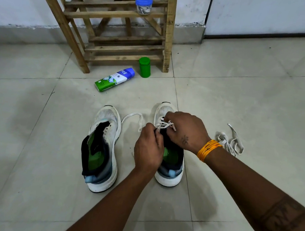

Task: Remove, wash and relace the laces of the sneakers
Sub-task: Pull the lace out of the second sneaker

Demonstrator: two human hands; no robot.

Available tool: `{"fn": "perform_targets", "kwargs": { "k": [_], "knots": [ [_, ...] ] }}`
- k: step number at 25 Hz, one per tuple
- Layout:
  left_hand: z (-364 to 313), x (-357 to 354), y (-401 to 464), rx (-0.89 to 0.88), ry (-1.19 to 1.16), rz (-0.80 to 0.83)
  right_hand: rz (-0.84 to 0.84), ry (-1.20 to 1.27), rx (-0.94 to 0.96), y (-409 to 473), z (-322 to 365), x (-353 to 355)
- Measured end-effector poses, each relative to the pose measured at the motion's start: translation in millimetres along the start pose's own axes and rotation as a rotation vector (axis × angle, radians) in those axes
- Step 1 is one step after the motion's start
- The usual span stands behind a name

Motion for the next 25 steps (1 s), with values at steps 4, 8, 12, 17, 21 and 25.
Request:
{"fn": "perform_targets", "kwargs": {
  "k": [4, 8, 12, 17, 21, 25],
  "knots": [
    [4, 1, -2, -0.009, -0.043, -0.021, 0.122, -0.189, 0.117, 3, 12, -11],
    [8, 2, -4, -0.025, -0.052, -0.023, 0.148, -0.192, 0.107, 6, 17, -10],
    [9, 1, -3, -0.023, -0.032, -0.011, 0.136, -0.125, -0.002, 19, 12, 1],
    [9, 1, -3, -0.016, -0.002, -0.013, 0.016, -0.197, -0.359, 29, -42, 19],
    [7, 0, -3, -0.079, -0.023, -0.015, 0.016, -0.203, -0.052, 17, -9, 11],
    [10, -1, -2, -0.079, -0.033, -0.011, 0.151, -0.219, 0.113, 8, 24, -3]
  ]
}}
Point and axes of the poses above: each hand's wrist, its own y-axis towards the middle knuckle, its own x-axis out of the back of the hand, z = x × y, the point moved 2 cm from there along y, towards the middle knuckle, and after that the axes turned 7 degrees about -z, right-handed, at the moved point
